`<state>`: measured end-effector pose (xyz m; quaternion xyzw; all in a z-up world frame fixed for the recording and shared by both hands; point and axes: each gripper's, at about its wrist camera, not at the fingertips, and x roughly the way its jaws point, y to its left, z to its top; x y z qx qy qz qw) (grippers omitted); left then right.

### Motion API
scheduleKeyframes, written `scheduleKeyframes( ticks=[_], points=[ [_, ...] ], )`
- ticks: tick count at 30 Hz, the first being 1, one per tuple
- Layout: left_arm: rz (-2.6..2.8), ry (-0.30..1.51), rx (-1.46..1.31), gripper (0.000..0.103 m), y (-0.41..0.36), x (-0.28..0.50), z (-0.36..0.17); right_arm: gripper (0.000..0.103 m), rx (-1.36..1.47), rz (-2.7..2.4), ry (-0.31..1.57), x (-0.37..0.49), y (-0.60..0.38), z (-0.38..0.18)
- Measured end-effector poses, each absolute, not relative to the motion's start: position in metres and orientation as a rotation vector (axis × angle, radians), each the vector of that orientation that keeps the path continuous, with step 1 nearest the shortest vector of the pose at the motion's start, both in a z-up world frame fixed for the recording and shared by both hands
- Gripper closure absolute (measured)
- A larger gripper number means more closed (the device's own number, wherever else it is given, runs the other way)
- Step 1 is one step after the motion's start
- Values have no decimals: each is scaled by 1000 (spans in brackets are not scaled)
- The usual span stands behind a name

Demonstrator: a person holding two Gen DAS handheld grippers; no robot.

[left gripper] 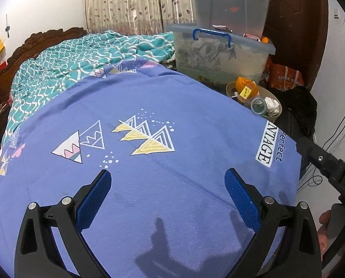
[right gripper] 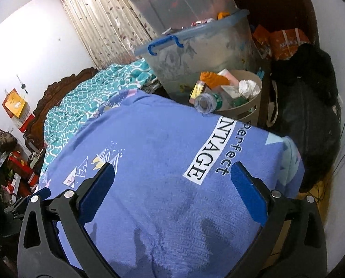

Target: Collect trash

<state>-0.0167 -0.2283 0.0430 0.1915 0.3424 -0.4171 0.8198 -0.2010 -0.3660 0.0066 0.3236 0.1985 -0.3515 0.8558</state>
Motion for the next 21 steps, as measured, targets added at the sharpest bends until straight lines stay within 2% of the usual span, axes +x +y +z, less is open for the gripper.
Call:
scheduleKeyframes(
  ticks=[21],
  points=[
    [-790, 712, 450, 9, -224, -14, 41, 4, 668, -783, 378, -203, -365, 16]
  ],
)
